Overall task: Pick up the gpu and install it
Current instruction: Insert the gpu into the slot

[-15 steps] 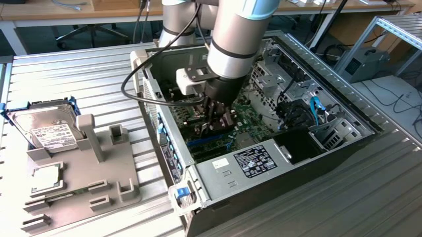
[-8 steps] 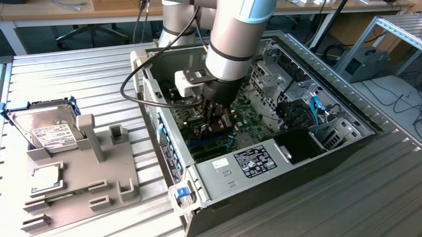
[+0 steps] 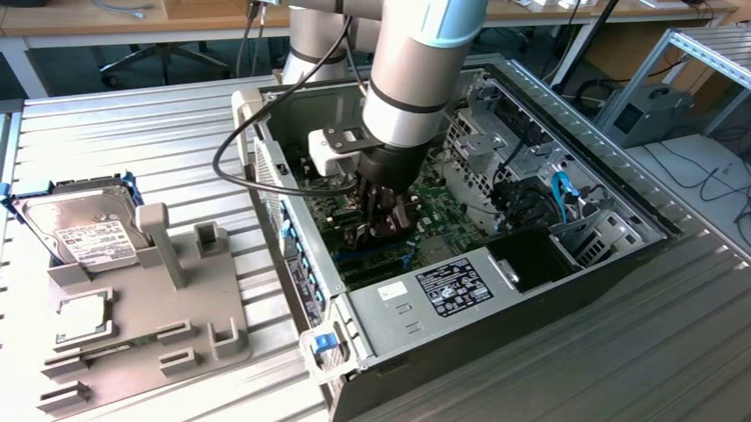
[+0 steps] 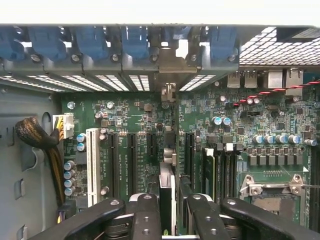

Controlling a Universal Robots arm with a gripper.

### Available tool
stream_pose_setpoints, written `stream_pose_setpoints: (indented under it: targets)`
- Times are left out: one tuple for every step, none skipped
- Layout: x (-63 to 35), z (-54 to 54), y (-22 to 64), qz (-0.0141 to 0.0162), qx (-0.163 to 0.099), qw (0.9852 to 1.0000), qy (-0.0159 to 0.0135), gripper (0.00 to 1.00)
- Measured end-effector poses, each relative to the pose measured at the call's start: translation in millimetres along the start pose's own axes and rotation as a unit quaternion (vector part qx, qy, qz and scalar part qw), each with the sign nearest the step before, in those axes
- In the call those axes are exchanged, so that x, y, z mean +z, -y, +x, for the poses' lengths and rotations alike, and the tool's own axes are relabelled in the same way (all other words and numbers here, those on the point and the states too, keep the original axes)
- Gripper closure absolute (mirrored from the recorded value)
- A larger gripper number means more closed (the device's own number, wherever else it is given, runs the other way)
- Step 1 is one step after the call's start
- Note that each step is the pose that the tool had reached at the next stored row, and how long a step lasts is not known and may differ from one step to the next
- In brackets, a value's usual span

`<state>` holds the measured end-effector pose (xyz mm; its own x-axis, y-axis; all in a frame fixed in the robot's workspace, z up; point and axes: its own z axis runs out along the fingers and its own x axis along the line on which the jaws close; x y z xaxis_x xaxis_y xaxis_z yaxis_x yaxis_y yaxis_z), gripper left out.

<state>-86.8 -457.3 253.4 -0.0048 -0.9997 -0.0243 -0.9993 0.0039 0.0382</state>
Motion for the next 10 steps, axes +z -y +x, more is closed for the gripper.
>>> stream_pose_setpoints:
  targets:
    - [0.6, -0.1, 0.0, 0.0000, 0.000, 1.0000, -0.0001, 0.74]
    - [1.0, -0.3, 0.0, -0.0001, 0.000, 1.0000, -0.0002, 0.74]
    - [1.4, -0.4, 0.0, -0.0001, 0.000, 1.0000, -0.0003, 0.74]
    - [1.4, -0.4, 0.0, -0.0002, 0.000, 1.0000, -0.0003, 0.74]
    - [1.5, -0.4, 0.0, -0.0002, 0.000, 1.0000, -0.0003, 0.74]
    - [1.5, -0.3, 0.0, -0.0002, 0.000, 1.0000, -0.0003, 0.74]
    - [1.6, -0.3, 0.0, -0.0001, 0.000, 1.0000, -0.0002, 0.74]
    - [1.6, -0.4, 0.0, -0.0001, 0.000, 1.0000, -0.0002, 0.74]
    - [1.8, -0.5, 0.0, 0.0000, 0.000, 1.0000, 0.0002, 0.74]
    - [2.1, -0.5, 0.0, 0.0002, 0.000, 1.0000, 0.0005, 0.73]
